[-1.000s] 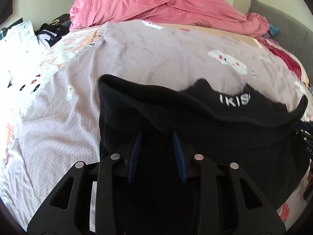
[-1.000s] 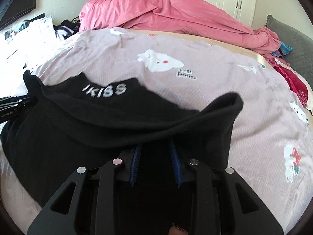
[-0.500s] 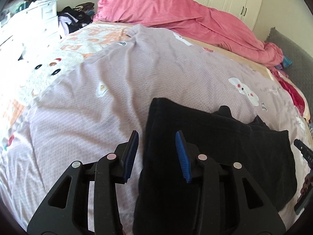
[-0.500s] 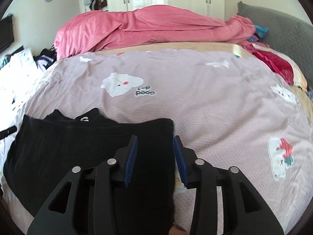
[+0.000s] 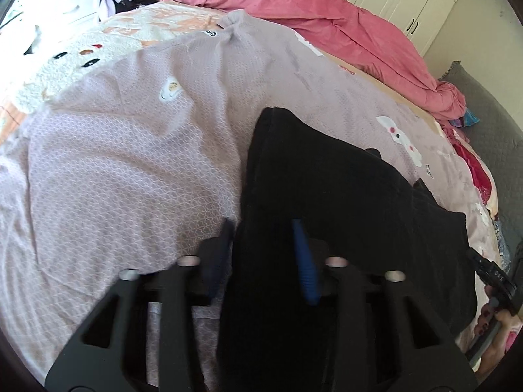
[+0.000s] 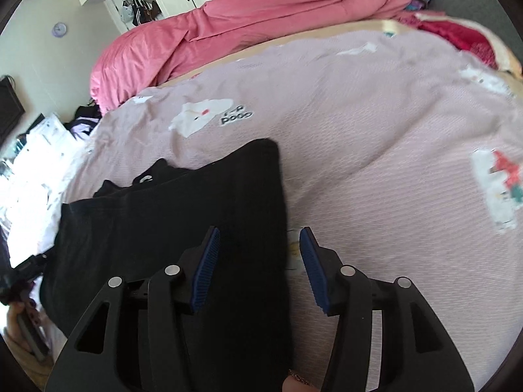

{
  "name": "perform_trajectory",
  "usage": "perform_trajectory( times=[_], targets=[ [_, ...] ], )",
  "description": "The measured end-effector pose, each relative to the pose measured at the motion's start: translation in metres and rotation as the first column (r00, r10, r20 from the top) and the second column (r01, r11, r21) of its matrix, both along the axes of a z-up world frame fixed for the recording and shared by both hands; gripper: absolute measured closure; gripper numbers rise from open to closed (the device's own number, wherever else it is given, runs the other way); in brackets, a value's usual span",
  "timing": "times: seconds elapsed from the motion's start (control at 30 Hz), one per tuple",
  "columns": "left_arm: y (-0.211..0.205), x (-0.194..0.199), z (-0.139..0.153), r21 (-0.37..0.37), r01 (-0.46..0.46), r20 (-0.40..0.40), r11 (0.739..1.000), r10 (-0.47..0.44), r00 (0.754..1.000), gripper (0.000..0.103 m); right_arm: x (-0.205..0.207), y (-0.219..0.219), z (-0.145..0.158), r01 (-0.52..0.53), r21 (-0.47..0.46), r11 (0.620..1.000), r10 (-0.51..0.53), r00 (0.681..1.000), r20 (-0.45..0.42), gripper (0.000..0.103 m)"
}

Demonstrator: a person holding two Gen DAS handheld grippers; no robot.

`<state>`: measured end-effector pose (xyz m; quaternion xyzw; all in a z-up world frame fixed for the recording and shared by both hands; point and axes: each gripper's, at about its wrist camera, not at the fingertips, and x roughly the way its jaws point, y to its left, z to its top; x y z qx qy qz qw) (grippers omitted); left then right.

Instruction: Fold small clothes

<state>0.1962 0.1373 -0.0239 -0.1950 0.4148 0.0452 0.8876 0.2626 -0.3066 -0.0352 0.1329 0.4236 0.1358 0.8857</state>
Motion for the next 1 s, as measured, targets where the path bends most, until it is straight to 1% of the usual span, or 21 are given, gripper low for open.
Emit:
perform_trajectory(
  times=[0.03,0.07,0.1,0.2,0.27,0.33,0.4,0.47,0.5,0.53,0.57,0.63,0.67,0.7,0.73,0.77,0.83,0.9,0.97,1.0],
  targets=[
    [-0.001,0.001,0.000,0.003,0.001,0.002,1.000,-0.001,1.000,0.092,0.002,0.002,-0.002,-0.007,0.011,1.000,0.007,1.000,-0.004,0.060],
    [-0.004,0.001,0.002,0.015,0.002,0.005,1.000,-0.002,1.000,0.096,0.002,0.004,-0.002,-0.021,0.028,0.999,0.021,1.000,-0.007,0.086],
    [-0.005,0.000,0.005,0.025,0.003,0.015,1.000,-0.003,1.000,0.098,0.001,0.004,-0.001,-0.024,0.042,0.999,0.024,1.000,-0.001,0.093],
    [-0.002,-0.007,0.012,0.026,0.000,0.053,1.000,-0.002,0.999,0.099,-0.007,0.000,0.012,0.001,0.028,1.000,-0.003,0.999,0.044,0.095],
    [0.001,-0.008,0.008,0.025,-0.003,0.050,1.000,0.002,0.999,0.099,-0.008,-0.003,0.016,0.030,0.005,1.000,-0.031,0.998,0.061,0.096],
    [0.002,-0.006,0.000,0.030,-0.005,0.034,1.000,0.004,0.999,0.099,-0.005,-0.004,0.010,0.056,-0.041,0.998,-0.054,0.997,0.046,0.096],
    [-0.001,-0.005,-0.003,0.052,-0.005,0.027,0.999,0.003,1.000,0.098,-0.001,-0.006,-0.004,0.063,-0.033,0.997,-0.064,0.998,-0.003,0.095],
    [-0.005,-0.006,0.000,0.080,0.000,0.029,0.997,-0.002,1.000,0.096,-0.002,-0.004,-0.008,0.069,-0.036,0.997,-0.070,0.997,-0.016,0.094],
    [-0.007,-0.008,0.003,0.097,-0.007,0.028,0.995,0.005,1.000,0.092,-0.004,-0.003,-0.008,0.068,-0.054,0.996,-0.069,0.998,-0.013,0.092],
    [-0.006,-0.010,0.005,0.105,-0.010,0.026,0.994,0.008,1.000,0.091,-0.006,-0.002,-0.005,0.065,-0.074,0.995,-0.066,0.998,-0.012,0.083],
    [-0.008,-0.013,0.009,0.120,-0.010,0.025,0.993,0.007,1.000,0.090,-0.010,-0.001,-0.001,0.068,-0.105,0.992,-0.068,0.998,0.002,0.077],
    [-0.011,-0.020,0.018,0.154,-0.007,0.035,0.988,0.002,0.999,0.090,-0.018,0.000,0.006,0.077,-0.149,0.986,-0.073,0.997,0.032,0.070],
    [-0.013,-0.024,0.022,0.168,-0.003,0.039,0.986,-0.004,0.999,0.088,-0.027,0.001,0.012,0.084,-0.171,0.982,-0.075,0.995,0.058,0.069],
    [-0.014,-0.025,0.024,0.176,0.000,0.044,0.984,-0.008,0.999,0.086,-0.032,0.000,0.014,0.089,-0.174,0.981,-0.077,0.994,0.073,0.069],
    [-0.016,-0.029,0.028,0.186,0.004,0.049,0.983,-0.013,0.999,0.084,-0.039,0.001,0.018,0.092,-0.171,0.981,-0.077,0.993,0.090,0.066],
    [-0.019,-0.033,0.032,0.195,0.012,0.055,0.981,-0.023,0.998,0.082,-0.049,0.003,0.022,0.087,-0.157,0.984,-0.070,0.991,0.110,0.063],
    [-0.026,-0.040,0.037,0.203,0.031,0.062,0.979,-0.044,0.997,0.078,-0.061,0.011,0.027,0.054,-0.147,0.988,-0.036,0.992,0.125,0.063],
    [-0.032,-0.043,0.039,0.202,0.050,0.060,0.978,-0.063,0.996,0.077,-0.077,0.027,0.030,-0.001,-0.161,0.987,0.025,0.989,0.144,0.062],
    [-0.039,-0.047,0.039,0.203,0.068,0.054,0.977,-0.081,0.995,0.077,-0.087,0.040,0.029,-0.056,-0.169,0.984,0.080,0.987,0.140,0.055],
    [-0.043,-0.048,0.037,0.203,0.079,0.046,0.976,-0.090,0.995,0.077,-0.090,0.046,0.027,-0.074,-0.175,0.982,0.098,0.986,0.132,0.055]
  ],
)
